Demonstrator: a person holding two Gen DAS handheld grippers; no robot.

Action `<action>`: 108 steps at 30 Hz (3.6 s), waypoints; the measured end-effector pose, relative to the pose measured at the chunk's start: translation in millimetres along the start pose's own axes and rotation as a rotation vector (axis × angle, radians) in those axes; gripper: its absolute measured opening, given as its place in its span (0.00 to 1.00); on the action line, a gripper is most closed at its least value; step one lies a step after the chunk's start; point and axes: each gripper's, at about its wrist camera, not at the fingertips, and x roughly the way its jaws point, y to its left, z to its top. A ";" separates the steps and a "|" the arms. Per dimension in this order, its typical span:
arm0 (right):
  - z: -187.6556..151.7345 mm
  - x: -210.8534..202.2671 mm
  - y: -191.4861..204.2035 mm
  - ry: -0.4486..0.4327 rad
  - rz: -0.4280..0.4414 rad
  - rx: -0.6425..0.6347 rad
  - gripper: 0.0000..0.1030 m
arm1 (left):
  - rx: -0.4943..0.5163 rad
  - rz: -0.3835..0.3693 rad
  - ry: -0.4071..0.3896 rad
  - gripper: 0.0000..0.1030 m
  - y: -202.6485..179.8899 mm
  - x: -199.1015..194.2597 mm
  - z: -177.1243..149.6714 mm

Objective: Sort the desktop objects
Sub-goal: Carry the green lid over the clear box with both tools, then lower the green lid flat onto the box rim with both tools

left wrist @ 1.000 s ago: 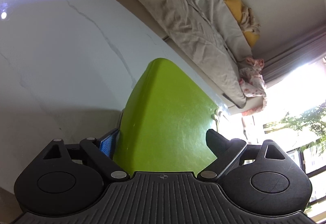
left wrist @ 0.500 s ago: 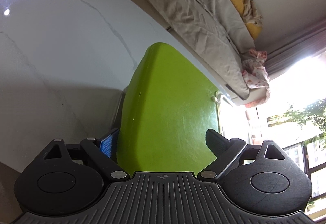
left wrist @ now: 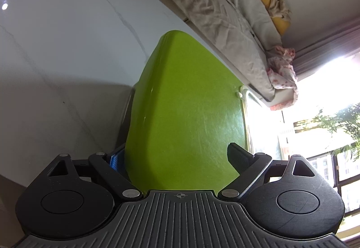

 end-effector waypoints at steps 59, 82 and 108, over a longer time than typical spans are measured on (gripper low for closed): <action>-60.3 -2.7 10.0 -0.354 -0.230 -0.143 0.60 | -0.022 0.033 0.055 0.94 2.0 24.7 -9.8; -28.3 25.5 9.0 -0.362 -0.231 -0.123 0.65 | 0.046 0.135 -0.030 1.00 -20.6 46.3 18.5; -45.1 -29.8 34.5 -0.422 -0.276 -0.153 1.00 | 0.171 0.349 -0.139 1.00 -61.7 -23.6 -6.8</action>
